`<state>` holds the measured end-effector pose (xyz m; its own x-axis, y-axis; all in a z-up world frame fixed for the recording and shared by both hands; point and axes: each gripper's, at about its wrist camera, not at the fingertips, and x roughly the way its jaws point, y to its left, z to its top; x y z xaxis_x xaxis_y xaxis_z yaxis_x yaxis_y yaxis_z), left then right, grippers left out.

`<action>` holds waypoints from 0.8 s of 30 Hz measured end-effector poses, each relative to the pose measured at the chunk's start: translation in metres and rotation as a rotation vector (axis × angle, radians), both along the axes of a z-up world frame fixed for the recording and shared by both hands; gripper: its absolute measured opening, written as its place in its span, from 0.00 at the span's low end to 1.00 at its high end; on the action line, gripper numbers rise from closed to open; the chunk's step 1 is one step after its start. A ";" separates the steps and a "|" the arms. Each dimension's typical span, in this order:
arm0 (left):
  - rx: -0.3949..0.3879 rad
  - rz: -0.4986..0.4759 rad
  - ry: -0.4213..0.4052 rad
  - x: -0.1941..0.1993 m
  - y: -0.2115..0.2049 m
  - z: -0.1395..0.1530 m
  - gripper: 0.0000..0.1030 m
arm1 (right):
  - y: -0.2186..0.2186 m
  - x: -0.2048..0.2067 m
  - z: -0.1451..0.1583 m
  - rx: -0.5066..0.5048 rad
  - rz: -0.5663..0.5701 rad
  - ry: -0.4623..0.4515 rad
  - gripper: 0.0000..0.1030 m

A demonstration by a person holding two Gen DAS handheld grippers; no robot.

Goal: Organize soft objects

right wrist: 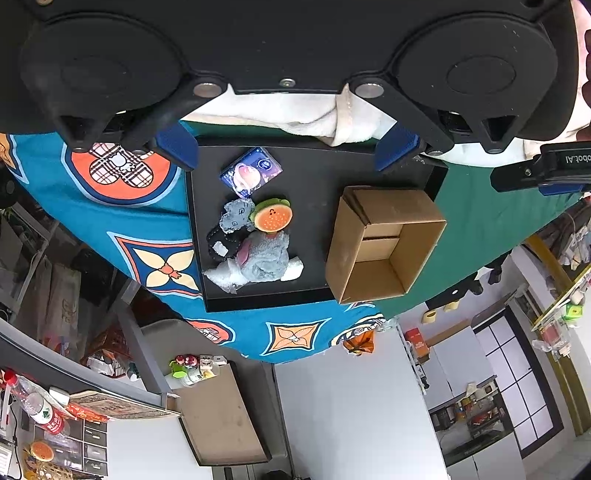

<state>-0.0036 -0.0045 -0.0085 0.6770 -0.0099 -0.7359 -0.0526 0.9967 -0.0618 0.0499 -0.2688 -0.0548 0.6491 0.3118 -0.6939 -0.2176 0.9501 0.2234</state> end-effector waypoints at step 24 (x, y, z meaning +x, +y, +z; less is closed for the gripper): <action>-0.002 0.015 0.017 -0.001 0.003 -0.003 1.00 | 0.003 0.001 0.001 -0.009 0.006 -0.002 1.00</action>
<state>-0.0049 -0.0012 -0.0119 0.6642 -0.0008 -0.7475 -0.0690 0.9957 -0.0624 0.0506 -0.2653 -0.0542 0.6489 0.3094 -0.6951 -0.2236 0.9508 0.2145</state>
